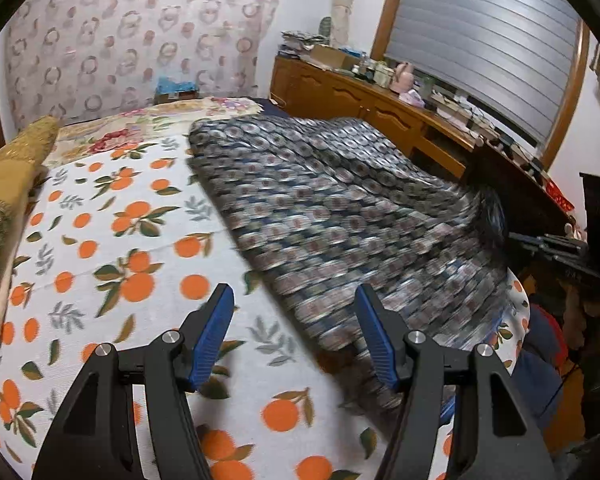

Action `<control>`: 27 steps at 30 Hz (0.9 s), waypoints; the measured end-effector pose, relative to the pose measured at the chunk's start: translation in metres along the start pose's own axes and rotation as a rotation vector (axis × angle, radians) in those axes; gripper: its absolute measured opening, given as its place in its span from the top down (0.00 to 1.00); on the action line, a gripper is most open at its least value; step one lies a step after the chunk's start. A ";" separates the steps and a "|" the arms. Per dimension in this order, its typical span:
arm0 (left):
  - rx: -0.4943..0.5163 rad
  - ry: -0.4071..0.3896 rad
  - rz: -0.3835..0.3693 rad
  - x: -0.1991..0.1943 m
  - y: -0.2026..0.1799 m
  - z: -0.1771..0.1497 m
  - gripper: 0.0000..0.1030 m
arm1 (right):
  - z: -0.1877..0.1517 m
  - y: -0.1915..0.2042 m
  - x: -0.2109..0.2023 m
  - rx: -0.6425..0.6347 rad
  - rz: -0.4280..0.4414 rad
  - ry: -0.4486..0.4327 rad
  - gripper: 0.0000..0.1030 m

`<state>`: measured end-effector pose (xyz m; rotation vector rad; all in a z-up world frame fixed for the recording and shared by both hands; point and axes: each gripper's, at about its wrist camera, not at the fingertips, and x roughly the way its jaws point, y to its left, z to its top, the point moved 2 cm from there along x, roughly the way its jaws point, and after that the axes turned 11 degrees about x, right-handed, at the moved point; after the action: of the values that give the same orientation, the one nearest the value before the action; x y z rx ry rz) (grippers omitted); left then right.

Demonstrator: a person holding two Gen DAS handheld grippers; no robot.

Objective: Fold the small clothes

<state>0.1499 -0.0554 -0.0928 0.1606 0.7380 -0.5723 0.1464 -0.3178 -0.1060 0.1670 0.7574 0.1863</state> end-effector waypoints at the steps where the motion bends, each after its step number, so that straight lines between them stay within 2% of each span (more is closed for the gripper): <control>1: 0.007 0.003 -0.003 0.002 -0.003 0.001 0.38 | -0.004 -0.005 0.000 0.001 -0.004 0.016 0.90; 3: 0.022 0.010 -0.002 0.005 -0.009 0.002 0.38 | -0.007 -0.013 -0.003 0.016 0.004 0.021 0.84; 4: 0.029 0.013 0.001 0.006 -0.011 0.003 0.38 | -0.006 -0.017 -0.005 0.019 0.003 0.013 0.75; 5: 0.032 0.014 0.007 0.007 -0.013 0.004 0.38 | -0.002 -0.020 -0.009 0.024 -0.008 -0.002 0.70; 11: 0.038 0.043 0.014 0.016 -0.018 0.001 0.38 | 0.031 -0.018 -0.018 0.050 -0.036 -0.082 0.70; 14: 0.038 0.061 0.021 0.021 -0.018 -0.001 0.38 | 0.058 -0.006 0.001 0.026 -0.020 -0.093 0.70; 16: 0.031 0.073 0.028 0.024 -0.016 -0.002 0.38 | 0.071 0.005 0.041 0.014 0.001 -0.071 0.70; 21: 0.024 0.102 0.049 0.032 -0.013 -0.007 0.38 | 0.093 0.003 0.101 0.030 0.059 0.041 0.70; 27: 0.023 0.111 0.048 0.034 -0.012 -0.007 0.37 | 0.110 0.003 0.133 -0.007 0.021 0.129 0.70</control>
<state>0.1592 -0.0782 -0.1200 0.2319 0.8335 -0.5296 0.3169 -0.2935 -0.1148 0.1576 0.8840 0.2206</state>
